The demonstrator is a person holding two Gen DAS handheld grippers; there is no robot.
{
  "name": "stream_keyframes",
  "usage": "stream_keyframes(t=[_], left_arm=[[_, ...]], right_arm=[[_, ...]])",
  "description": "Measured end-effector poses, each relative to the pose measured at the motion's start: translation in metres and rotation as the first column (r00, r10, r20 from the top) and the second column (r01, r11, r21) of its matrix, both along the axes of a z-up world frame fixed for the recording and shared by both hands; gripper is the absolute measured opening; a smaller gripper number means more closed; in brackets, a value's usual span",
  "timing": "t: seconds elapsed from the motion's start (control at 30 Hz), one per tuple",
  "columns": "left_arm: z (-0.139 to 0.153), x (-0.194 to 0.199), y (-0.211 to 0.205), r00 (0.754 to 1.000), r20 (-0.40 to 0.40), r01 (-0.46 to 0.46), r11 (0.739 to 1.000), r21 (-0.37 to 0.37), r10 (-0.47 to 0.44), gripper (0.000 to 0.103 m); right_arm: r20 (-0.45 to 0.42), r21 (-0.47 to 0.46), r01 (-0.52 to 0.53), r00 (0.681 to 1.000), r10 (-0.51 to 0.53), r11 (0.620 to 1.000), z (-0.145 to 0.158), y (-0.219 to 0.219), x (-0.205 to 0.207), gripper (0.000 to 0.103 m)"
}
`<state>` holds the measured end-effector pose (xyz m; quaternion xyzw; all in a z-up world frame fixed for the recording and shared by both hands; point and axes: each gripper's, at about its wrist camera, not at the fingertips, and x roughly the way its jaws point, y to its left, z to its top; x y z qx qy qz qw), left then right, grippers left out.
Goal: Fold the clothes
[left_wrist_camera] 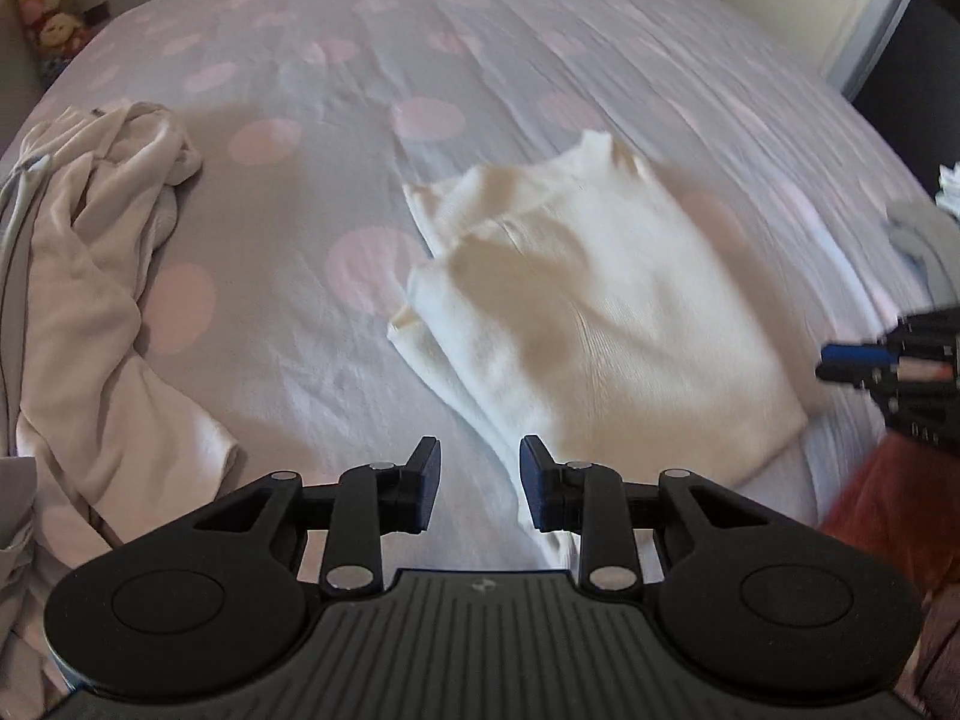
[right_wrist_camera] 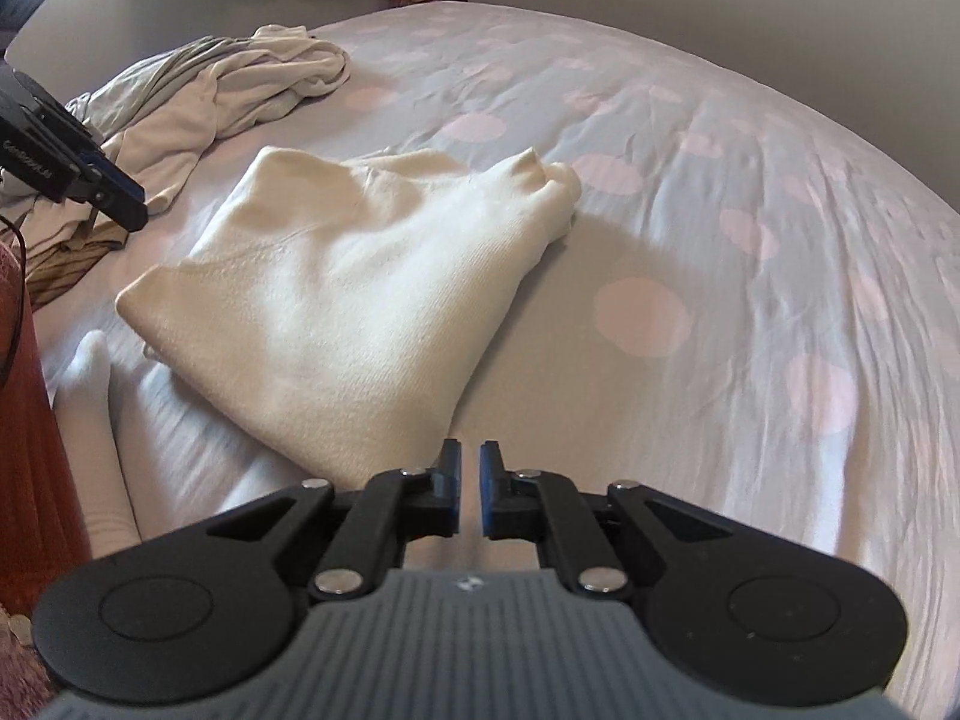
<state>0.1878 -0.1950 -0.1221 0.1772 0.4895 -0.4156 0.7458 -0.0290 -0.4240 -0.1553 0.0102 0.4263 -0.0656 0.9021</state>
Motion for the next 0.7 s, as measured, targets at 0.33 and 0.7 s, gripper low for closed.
stream_keyframes(t=[0.33,0.7], left_arm=[[-0.041,0.058,-0.024,0.956,-0.161,-0.262,0.96,-0.1,0.245,0.04],[-0.075,0.067,-0.019,0.94,-0.195,-0.299,0.95,-0.087,0.278,0.04]], right_arm=[[0.081,0.043,0.062,0.995,-0.066,0.997,0.005,-0.014,0.031,0.026],[0.117,0.114,0.071,0.99,-0.084,0.991,-0.028,-0.022,0.08,0.029]])
